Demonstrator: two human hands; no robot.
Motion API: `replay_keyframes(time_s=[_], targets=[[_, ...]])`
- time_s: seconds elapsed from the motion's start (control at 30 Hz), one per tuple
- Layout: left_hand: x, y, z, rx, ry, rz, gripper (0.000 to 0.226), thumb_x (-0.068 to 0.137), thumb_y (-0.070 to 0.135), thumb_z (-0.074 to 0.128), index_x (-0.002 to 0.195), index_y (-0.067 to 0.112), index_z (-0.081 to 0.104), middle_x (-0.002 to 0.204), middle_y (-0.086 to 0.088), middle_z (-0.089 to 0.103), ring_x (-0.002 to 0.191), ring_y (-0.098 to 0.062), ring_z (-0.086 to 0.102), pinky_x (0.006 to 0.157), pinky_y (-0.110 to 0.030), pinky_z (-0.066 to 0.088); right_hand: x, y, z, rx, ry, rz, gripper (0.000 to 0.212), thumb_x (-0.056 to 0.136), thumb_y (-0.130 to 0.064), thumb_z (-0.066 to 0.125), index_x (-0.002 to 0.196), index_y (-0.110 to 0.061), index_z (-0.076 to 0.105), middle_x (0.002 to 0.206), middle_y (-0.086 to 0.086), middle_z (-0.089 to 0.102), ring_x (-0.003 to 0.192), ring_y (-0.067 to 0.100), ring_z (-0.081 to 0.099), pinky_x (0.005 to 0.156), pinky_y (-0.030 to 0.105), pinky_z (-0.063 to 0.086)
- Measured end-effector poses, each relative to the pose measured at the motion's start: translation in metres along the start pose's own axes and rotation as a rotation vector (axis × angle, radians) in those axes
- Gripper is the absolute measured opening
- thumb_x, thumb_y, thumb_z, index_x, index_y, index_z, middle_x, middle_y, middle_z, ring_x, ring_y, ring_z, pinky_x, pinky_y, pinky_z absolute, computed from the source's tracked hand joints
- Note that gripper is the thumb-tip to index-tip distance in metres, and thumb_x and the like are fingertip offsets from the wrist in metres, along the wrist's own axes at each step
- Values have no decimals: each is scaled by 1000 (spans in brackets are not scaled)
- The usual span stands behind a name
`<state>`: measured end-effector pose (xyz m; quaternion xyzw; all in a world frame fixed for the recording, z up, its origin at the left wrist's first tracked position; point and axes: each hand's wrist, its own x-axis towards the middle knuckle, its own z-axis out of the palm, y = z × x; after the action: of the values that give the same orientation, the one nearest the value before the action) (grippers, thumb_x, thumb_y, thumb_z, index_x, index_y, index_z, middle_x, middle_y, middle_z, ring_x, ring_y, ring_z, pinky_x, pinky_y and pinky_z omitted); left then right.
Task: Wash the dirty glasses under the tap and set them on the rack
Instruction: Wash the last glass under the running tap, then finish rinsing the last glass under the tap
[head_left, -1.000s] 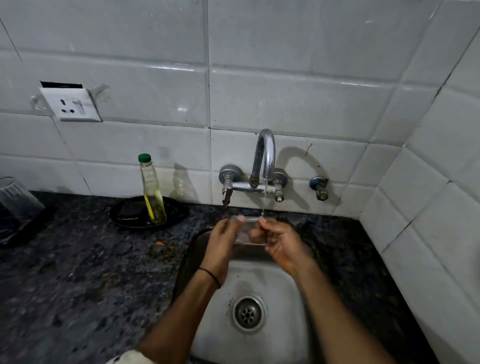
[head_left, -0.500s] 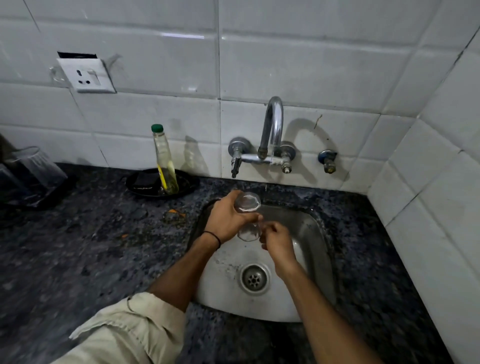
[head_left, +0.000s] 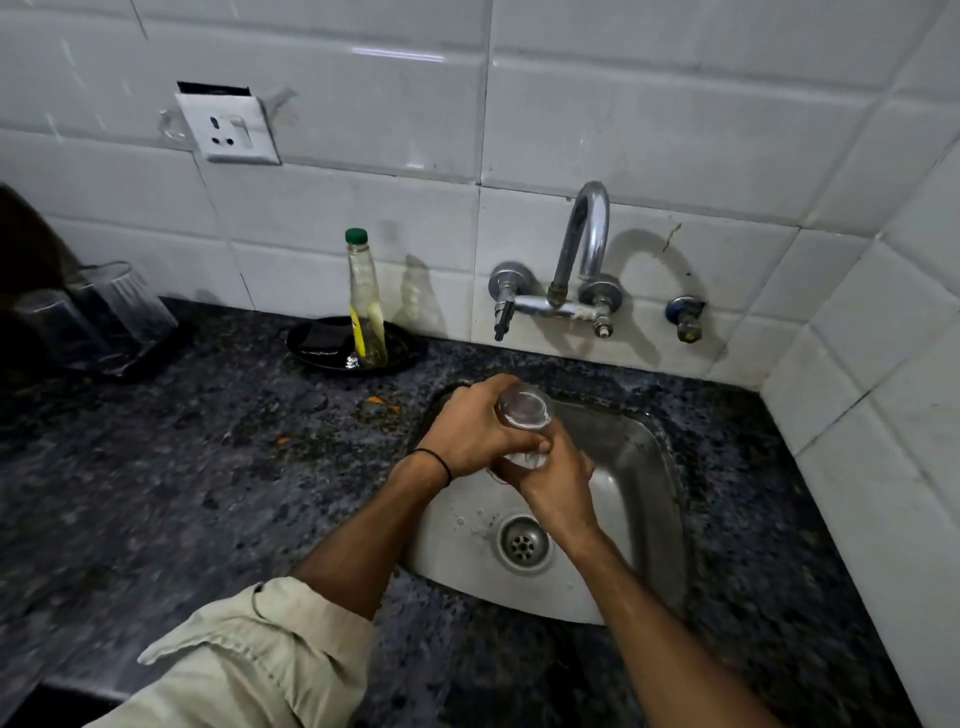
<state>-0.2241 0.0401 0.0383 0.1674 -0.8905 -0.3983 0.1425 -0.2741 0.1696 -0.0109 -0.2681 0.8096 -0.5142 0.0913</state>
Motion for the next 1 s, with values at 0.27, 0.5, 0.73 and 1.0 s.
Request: replay_keyframes(time_s=[0.27, 0.5, 0.73, 1.0], targets=[[-22, -60, -36, -389, -19, -112, 58, 84, 51, 68, 134, 25, 54, 123, 8, 66, 112, -7, 63, 101, -35, 50, 2, 1, 39, 149, -84, 130, 57, 67, -34, 92, 117, -28, 64, 102, -13, 69, 96, 4, 64, 79, 18, 51], [-71, -155, -129, -326, 277, -342, 25, 97, 36, 57, 117, 23, 66, 108, 5, 71, 98, -8, 67, 86, -29, 54, 30, -64, 123, 421, -364, 228, 22, 83, -16, 79, 85, -10, 58, 75, 5, 59, 66, 8, 60, 61, 18, 47], [-132, -254, -241, -303, 506, -560, 15, 99, 22, 55, 107, 23, 68, 104, 2, 71, 97, -12, 66, 84, -25, 51, 65, -152, 290, 759, -520, 526, 10, 91, -19, 69, 96, -11, 67, 88, 10, 68, 72, 16, 62, 64, 26, 47], [-170, -361, -338, -35, 541, -693, 23, 98, 21, 54, 117, 16, 66, 115, -4, 68, 103, -20, 63, 86, -24, 45, 110, -233, 479, 739, -464, 508, 20, 82, -18, 81, 90, -14, 63, 69, 4, 62, 58, 11, 59, 62, 24, 50]])
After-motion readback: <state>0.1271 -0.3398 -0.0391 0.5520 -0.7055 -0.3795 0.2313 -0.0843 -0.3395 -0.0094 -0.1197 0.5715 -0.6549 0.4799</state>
